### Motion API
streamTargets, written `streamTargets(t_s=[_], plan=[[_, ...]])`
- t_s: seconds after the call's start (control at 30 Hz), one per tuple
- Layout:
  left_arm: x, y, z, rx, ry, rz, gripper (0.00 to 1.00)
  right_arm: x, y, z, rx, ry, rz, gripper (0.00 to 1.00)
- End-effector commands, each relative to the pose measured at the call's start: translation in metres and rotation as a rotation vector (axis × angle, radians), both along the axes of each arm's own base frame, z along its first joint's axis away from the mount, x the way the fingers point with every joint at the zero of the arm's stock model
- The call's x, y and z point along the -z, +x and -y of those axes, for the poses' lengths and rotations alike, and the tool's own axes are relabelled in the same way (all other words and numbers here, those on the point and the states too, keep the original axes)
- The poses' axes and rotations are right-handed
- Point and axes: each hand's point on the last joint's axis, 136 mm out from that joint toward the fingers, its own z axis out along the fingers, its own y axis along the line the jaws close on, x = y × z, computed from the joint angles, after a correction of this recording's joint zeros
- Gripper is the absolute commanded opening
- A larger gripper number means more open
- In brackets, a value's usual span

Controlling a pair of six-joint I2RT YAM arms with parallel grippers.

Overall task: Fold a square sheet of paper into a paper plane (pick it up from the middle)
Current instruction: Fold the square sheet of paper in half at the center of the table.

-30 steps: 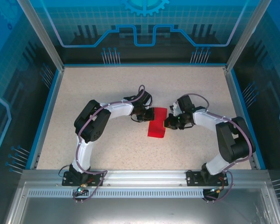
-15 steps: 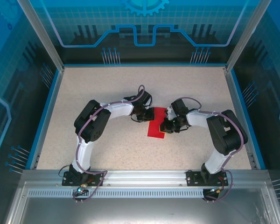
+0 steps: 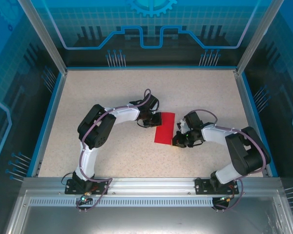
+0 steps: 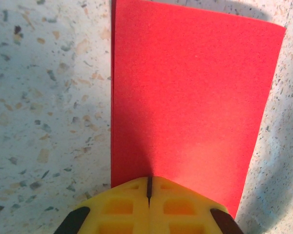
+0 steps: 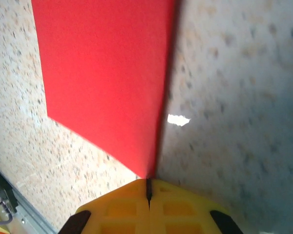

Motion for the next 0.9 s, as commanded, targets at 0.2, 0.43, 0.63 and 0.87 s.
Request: streamTargets(t_s=[0.2, 0.43, 0.63, 0.87], plan=[[0.09, -0.045, -0.073, -0.064, 0.343, -0.201, 0.01, -0.035, 0.046, -0.019, -0.017, 0.022, 0.089, 0.0], [0.088, -0.045, -0.073, -0.067, 0.345, -0.202, 0.01, -0.005, 0.043, -0.034, -0.069, -0.004, 0.022, 0.0], [0.089, -0.045, -0.075, -0.075, 0.354, -0.205, 0.01, 0.023, 0.011, -0.019, -0.065, -0.058, -0.072, 0.0], [0.09, -0.044, -0.075, -0.077, 0.353, -0.202, 0.01, 0.037, -0.042, 0.012, -0.052, -0.134, -0.158, 0.0]])
